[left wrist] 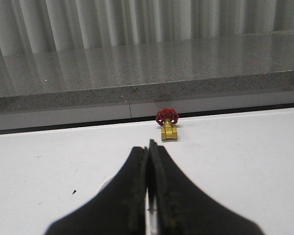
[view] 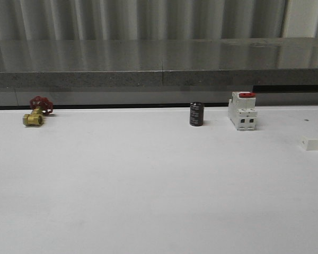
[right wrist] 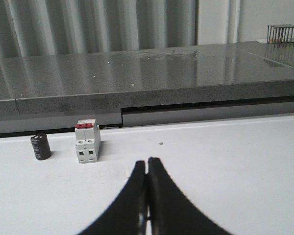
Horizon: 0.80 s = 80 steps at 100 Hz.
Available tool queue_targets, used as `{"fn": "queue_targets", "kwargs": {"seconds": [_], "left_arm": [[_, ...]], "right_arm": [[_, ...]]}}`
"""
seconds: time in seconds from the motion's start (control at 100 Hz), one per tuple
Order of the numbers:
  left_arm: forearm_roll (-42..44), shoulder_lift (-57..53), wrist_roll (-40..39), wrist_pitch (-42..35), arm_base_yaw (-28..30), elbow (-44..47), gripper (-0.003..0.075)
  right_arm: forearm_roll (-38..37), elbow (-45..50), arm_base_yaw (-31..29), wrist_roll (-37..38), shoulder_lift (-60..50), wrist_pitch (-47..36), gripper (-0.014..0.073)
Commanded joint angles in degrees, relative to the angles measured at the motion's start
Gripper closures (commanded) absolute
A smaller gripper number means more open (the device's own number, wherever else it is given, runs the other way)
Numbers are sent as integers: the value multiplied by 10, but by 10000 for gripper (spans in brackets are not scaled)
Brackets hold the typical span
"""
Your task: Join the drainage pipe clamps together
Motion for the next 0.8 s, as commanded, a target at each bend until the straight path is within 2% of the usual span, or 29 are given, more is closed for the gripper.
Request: {"fn": "queue_targets", "kwargs": {"seconds": [0.0,0.65,0.79], "left_arm": [[-4,-16,1,-49,0,26,741],[-4,-16,1,-48,0,24,741],[-2,-16,1,5,0,-14,741]], "right_arm": [[-7,-9,-4,-1,-9,-44,661],[-7,-9,-4,-1,-9,-44,661],[-7,-9,-4,-1,-8,-44,661]]}}
